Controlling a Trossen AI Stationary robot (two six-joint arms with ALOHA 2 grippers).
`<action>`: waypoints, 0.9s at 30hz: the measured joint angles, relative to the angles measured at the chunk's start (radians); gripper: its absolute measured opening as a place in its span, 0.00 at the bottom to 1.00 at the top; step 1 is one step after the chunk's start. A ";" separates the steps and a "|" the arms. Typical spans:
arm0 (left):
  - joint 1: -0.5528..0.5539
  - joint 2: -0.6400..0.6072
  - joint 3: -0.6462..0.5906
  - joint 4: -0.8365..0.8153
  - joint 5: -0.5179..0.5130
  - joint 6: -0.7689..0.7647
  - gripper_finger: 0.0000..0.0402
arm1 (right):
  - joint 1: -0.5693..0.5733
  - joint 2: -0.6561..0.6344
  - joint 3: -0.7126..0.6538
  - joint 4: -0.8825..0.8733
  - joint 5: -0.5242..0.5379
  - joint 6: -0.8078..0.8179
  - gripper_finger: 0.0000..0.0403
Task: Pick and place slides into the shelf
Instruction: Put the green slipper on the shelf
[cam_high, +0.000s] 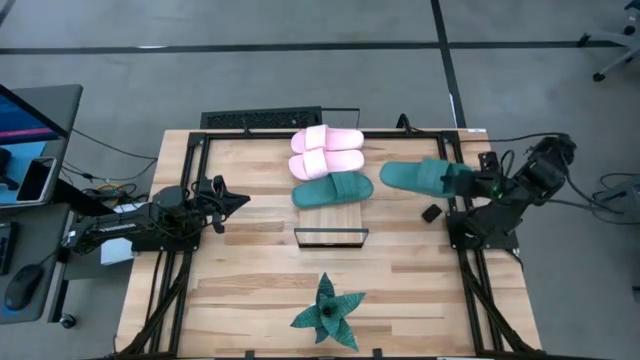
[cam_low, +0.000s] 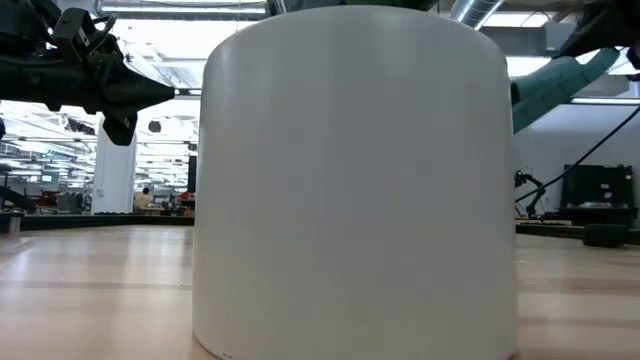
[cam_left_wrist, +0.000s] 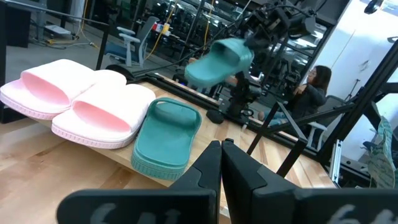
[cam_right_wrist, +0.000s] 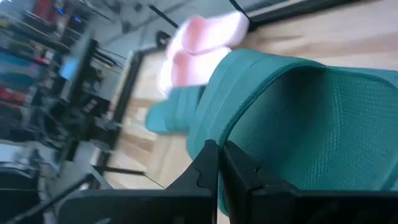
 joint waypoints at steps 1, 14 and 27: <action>0.000 0.000 0.000 0.000 0.000 0.000 0.00 | 0.006 -0.008 0.000 0.016 0.019 -0.015 0.00; 0.000 0.000 0.000 0.000 0.000 0.000 0.00 | 0.102 -0.155 -0.172 0.259 0.145 -0.085 0.00; 0.000 0.000 0.000 0.000 0.000 0.000 0.00 | 0.196 -0.343 -0.397 0.601 0.195 -0.297 0.00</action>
